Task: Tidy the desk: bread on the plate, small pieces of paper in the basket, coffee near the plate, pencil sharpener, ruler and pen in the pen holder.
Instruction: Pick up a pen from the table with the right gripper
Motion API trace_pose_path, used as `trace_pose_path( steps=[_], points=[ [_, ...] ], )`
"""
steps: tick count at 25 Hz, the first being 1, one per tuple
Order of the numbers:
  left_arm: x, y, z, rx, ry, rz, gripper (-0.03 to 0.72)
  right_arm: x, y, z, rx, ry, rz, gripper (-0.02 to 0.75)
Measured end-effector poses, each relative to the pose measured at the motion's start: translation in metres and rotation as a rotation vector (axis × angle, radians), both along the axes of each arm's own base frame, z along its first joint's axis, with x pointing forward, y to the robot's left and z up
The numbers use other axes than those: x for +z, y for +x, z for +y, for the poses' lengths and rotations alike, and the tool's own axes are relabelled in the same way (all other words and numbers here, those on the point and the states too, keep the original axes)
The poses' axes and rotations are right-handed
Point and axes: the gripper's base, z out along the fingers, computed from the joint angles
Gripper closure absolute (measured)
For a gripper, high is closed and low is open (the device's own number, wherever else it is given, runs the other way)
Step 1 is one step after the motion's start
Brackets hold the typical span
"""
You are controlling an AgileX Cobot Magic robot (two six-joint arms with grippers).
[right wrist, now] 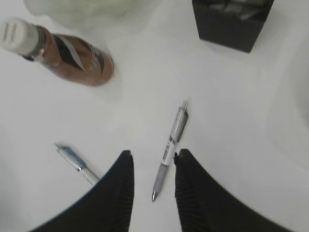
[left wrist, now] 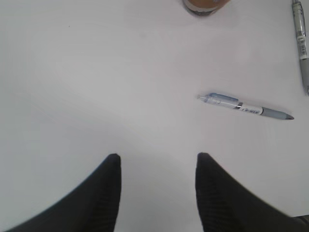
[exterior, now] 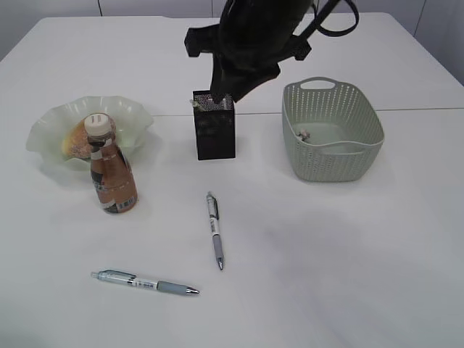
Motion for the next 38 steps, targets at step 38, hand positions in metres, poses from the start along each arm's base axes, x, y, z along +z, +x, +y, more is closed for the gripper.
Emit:
trace_pose_path(
  steps=[38],
  points=[
    [0.001, 0.001, -0.001, 0.007, -0.019, -0.012, 0.318, -0.141, 0.008, 0.061, -0.236, -0.150, 0.305, 0.344]
  ],
)
